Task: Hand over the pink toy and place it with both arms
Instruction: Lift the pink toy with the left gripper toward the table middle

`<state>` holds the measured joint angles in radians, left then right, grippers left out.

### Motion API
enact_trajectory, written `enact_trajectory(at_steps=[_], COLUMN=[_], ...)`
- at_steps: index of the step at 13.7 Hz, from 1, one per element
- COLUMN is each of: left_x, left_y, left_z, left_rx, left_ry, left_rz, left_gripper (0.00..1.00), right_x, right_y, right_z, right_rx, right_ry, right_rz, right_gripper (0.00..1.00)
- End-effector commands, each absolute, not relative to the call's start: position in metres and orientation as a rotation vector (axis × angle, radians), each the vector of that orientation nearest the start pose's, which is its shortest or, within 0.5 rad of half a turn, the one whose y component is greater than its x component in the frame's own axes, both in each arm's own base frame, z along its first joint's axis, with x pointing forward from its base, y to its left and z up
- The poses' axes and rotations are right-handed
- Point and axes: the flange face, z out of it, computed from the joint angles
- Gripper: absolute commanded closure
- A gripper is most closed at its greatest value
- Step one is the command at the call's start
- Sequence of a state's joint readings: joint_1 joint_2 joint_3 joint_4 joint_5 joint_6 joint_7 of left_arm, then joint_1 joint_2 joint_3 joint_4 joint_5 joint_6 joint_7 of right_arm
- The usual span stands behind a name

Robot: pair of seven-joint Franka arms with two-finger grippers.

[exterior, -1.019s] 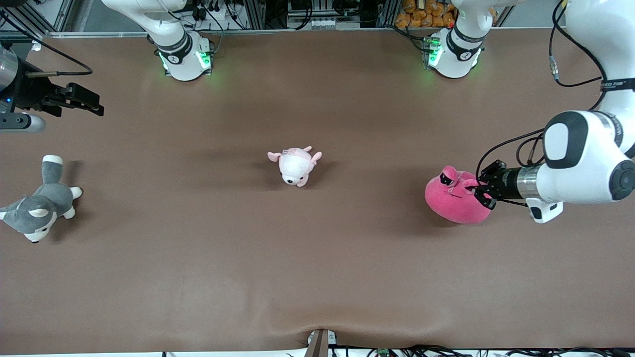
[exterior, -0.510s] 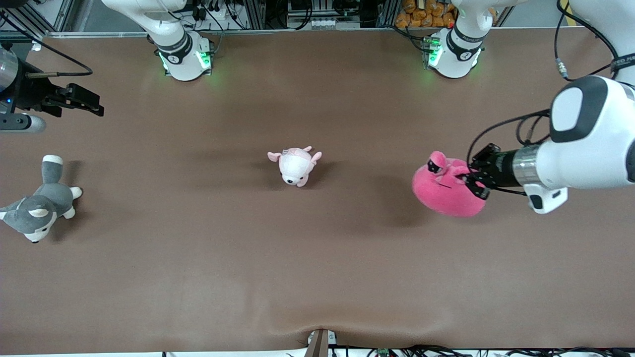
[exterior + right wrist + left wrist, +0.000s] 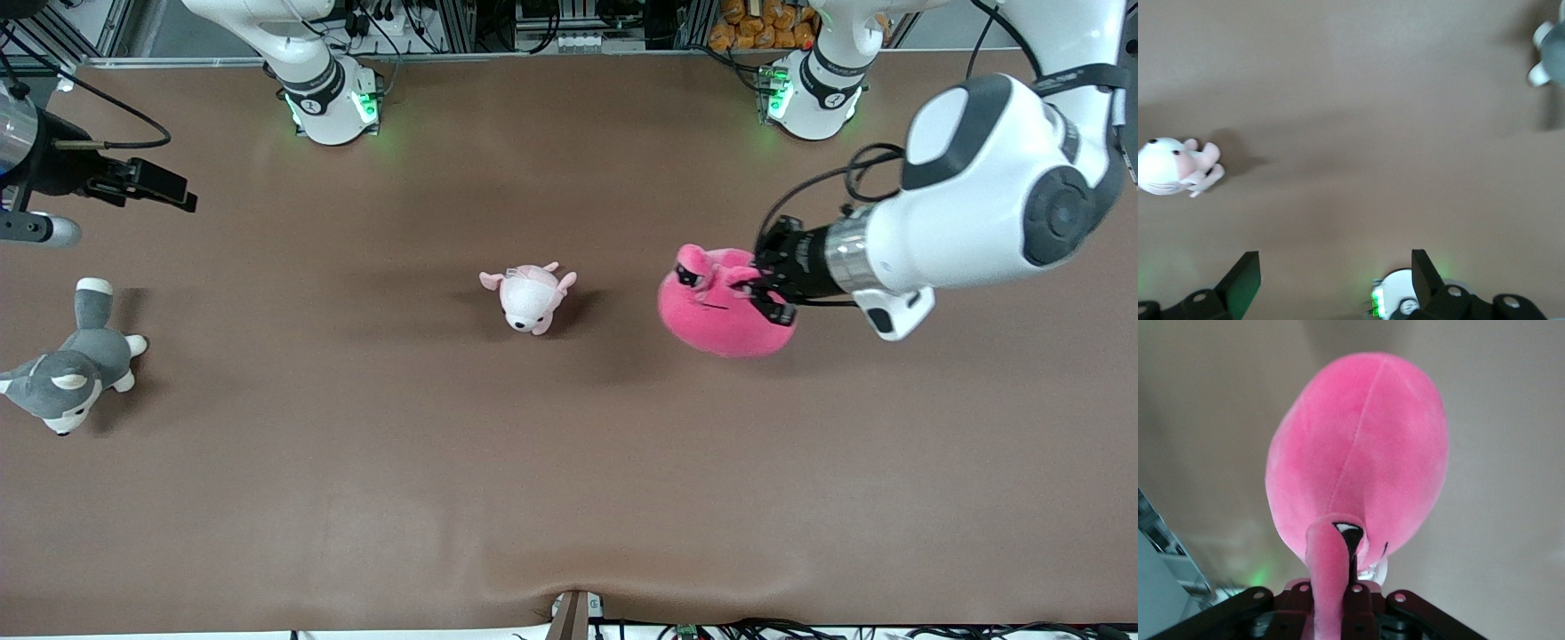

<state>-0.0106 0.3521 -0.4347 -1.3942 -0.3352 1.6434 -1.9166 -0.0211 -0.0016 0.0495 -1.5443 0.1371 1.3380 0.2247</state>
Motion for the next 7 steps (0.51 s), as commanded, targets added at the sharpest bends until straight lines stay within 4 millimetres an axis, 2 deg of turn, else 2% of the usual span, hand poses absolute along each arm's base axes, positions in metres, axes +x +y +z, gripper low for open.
enact_trajectory(at_steps=[1, 5, 7], left_x=[0.583, 0.555, 0.545], left_y=[-0.323, -0.394, -0.417], left_z=[0.534, 0.538, 0.543], left_rx=[-2.167, -2.033, -1.976], left_ry=[-2.327, -2.459, -2.541], left_rz=[0.852, 0.879, 0.895], left_gripper=[1.0, 1.0, 1.0], right_x=[0.527, 0.537, 0.541], right_y=[0.046, 0.074, 0.099], right_z=[0.622, 0.611, 0.602], right_rx=[-2.921, -2.76, -2.694], right_ry=[0.419, 0.637, 0.692], right_rz=[0.38, 0.484, 0.552], right_gripper=[0.0, 0.0, 0.0])
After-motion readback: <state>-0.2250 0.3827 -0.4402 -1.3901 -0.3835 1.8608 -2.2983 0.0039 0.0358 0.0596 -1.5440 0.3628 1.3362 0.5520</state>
